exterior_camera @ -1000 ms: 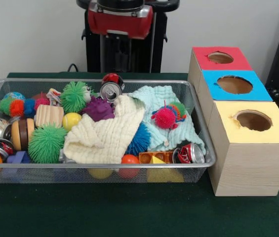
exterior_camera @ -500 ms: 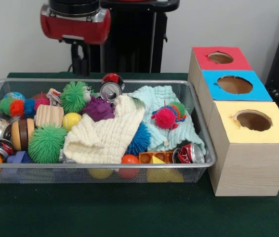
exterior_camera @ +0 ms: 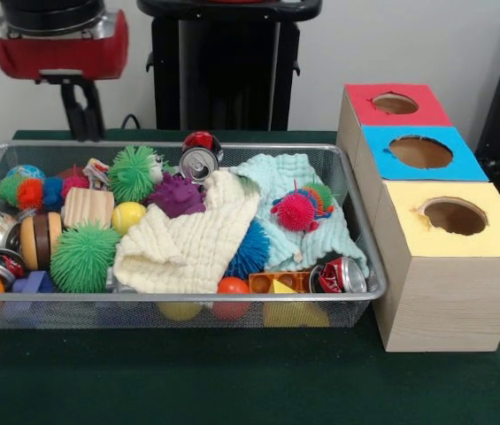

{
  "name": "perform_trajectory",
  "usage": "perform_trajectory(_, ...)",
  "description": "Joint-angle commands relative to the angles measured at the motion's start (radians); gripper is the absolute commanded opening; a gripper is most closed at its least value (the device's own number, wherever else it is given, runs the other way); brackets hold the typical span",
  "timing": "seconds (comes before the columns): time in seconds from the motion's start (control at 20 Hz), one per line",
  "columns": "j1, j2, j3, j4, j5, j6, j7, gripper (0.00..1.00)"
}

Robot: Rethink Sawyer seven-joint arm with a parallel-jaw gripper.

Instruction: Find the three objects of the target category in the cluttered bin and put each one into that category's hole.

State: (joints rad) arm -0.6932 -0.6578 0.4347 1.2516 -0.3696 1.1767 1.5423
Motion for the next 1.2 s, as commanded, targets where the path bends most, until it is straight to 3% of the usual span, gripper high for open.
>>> perform_trajectory(0.05,-0.050,0.119,0.089,-0.151,-0.124,0.136,-0.477,0.00)
perform_trajectory(0.2,-0.028,0.150,0.051,-0.203,-0.201,0.180,-0.528,0.00)
perform_trajectory(0.55,-0.010,0.206,0.036,-0.260,-0.237,0.170,-0.530,0.00)
perform_trajectory(0.85,-0.006,0.236,0.041,-0.271,-0.236,0.159,-0.515,0.00)
perform_trajectory(1.2,0.011,0.257,0.030,-0.282,-0.220,0.261,-0.513,0.00)
